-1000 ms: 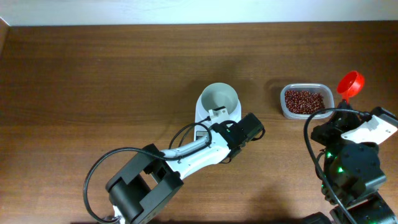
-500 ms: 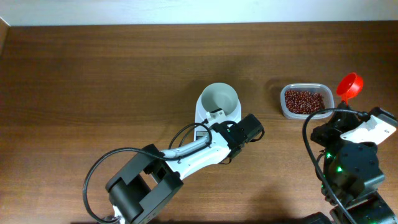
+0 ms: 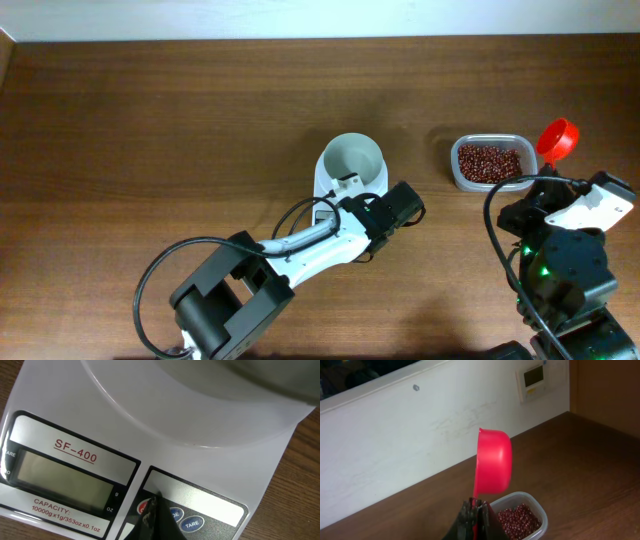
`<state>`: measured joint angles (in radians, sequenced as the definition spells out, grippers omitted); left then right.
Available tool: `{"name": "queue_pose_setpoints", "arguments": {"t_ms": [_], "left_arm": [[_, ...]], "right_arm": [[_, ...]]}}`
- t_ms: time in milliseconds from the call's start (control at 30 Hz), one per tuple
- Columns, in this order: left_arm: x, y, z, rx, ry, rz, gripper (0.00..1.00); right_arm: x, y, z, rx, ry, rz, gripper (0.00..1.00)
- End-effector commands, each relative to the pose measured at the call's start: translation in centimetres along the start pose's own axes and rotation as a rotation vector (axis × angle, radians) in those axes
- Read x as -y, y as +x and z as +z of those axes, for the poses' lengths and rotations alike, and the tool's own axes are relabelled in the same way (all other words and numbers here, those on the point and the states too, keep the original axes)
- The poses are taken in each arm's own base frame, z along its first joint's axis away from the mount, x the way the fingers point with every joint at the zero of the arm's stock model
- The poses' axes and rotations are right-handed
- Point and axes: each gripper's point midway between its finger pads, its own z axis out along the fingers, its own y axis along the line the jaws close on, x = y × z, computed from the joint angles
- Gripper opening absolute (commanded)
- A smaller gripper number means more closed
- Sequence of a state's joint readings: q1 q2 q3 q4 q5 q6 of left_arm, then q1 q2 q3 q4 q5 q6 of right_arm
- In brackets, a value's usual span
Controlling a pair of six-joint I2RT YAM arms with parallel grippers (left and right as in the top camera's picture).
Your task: Scoop and weigh 50g on scale
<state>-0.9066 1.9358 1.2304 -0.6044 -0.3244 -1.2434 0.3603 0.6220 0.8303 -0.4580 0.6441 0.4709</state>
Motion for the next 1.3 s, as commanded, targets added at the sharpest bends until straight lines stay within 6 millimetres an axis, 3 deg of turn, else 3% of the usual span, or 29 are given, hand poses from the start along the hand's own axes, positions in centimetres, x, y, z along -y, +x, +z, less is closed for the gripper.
{"name": "queue_pose_setpoints", "arguments": {"t_ms": [0,767,867,1067,1167,1267], "left_arm": [[-1.7,1.0,1.9,-0.032,-0.063,-0.004,0.0],[-2.4,0.4,2.0,-0.038,-0.085,-0.016,0.0],[-2.7,0.0,0.2,-0.049,-0.101,-0.008,0.0],[-3.4,-2.0,-5.7,-0.028,-0.06,0.199,0.0],[-3.4,-3.6,-8.9,0.01,0.006,0.363,0.13],[-4.8,-6.3,-12.1,0.06,0.042,0.419,0.31]], "right_arm": [[-0.1,-0.8,-0.2,0.011,-0.007,0.012,0.04],[-0.1,-0.7,-0.2,0.009,-0.005,0.009,0.04],[-0.1,-0.7,-0.2,0.009,-0.005,0.01,0.04],[-0.1,-0.7,-0.2,0.011,-0.006,0.011,0.04],[-0.2,-1.0,-0.2,0.019,-0.01,0.018,0.04],[-0.5,-1.2,0.0,0.03,-0.015,0.027,0.04]]}}
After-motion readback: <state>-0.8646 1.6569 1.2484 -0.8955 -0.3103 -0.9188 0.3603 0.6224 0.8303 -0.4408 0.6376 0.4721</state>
